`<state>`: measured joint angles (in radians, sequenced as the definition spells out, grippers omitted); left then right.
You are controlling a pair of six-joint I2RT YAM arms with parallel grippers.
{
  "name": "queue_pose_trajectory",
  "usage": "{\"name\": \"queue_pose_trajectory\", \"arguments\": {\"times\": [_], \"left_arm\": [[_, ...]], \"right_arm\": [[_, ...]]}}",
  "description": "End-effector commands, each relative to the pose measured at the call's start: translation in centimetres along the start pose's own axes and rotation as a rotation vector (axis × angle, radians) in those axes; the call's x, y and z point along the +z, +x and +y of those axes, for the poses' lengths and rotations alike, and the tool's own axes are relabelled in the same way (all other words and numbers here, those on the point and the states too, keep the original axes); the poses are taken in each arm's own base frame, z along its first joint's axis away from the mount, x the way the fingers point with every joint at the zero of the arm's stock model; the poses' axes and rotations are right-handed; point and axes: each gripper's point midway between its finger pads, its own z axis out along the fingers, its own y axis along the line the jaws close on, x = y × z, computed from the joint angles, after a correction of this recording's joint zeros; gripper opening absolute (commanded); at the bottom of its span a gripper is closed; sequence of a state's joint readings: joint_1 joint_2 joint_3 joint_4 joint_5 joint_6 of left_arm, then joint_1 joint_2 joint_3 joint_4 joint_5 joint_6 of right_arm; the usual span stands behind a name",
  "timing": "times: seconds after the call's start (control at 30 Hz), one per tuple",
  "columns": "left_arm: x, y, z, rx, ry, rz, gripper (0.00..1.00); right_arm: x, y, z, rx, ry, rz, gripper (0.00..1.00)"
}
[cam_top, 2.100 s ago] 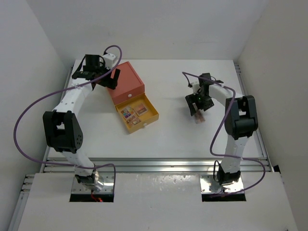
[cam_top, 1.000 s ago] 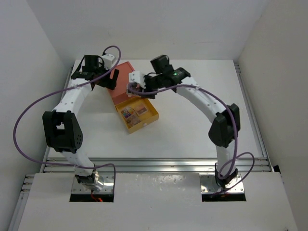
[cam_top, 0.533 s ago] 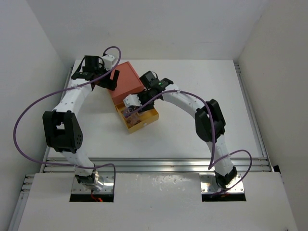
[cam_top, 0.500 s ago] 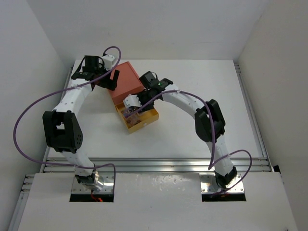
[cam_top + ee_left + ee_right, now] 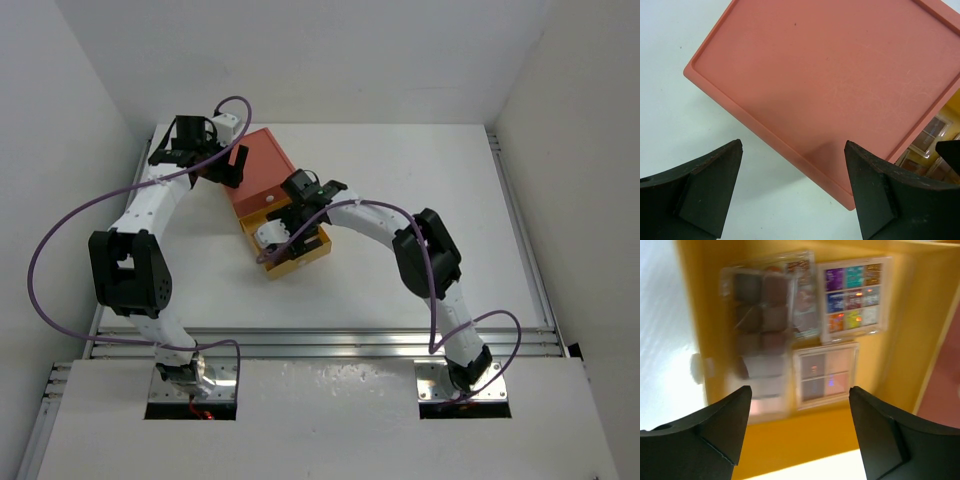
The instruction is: Organize the makeup
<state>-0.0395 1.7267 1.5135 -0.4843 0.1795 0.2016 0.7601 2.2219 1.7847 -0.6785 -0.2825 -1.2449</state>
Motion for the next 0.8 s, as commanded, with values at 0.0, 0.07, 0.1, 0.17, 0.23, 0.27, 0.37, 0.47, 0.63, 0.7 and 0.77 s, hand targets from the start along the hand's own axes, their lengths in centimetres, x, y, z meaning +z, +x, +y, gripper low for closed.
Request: {"name": "queue_pose_trajectory", "arguments": {"times": [0.0,0.07,0.1,0.17,0.23,0.27,0.37,0.47,0.63,0.7,0.77], "left_arm": [[-1.2,-1.6,0.4,-0.004,-0.007,-0.055,0.89],[-1.2,-1.6,0.4,-0.004,-0.007,-0.055,0.89],[-1.2,-1.6,0.4,-0.004,-0.007,-0.055,0.89],[-1.2,-1.6,0.4,-0.004,-0.007,-0.055,0.89],[-1.2,-1.6,0.4,-0.004,-0.007,-0.055,0.89],[-1.2,-1.6,0.4,-0.004,-0.007,-0.055,0.89],[-0.9,-1.3,0.4,-0.006,-0.004,-0.047,0.89],[-0.9,-1.2,0.8,-0.012,-0.011,-0.046,0.89],[-0.9,-1.3,0.7,-0.012,-0.003,-0.048,0.89],[-0.9,-1.3,0.7,-0.012,-0.003,-0.048,0.89],[-0.6,-1.0,0.7,-0.013,0.0,-0.04,0.89]], "right_arm": [[-0.6,-1.3,-3.3,-0.016,0.13,-0.021,0.8],[-0.9,-1.5,-4.4,-0.031,0.171,-0.024,0.82],[-1.3,-1.6,-4.9,-0.041,0.194,-0.017,0.82],[-2.4,-2.0,-7.2,-0.051,0.292,-0.02,0.82],[-4.0,-2.7,-9.6,-0.012,0.407,-0.056,0.82],[-5.1,-3.1,-10.4,-0.006,0.446,-0.067,0.82],[-9.0,-4.9,-13.8,0.107,0.653,-0.165,0.84],[-12.9,-6.6,-14.6,0.222,0.777,-0.276,0.84],[-16.6,-7.6,-10.2,0.628,0.83,-0.52,0.76],[-14.8,-7.8,-5.7,0.746,0.719,-0.551,0.59],[-11.8,-7.1,-1.1,0.83,0.629,-0.514,0.43]]}}
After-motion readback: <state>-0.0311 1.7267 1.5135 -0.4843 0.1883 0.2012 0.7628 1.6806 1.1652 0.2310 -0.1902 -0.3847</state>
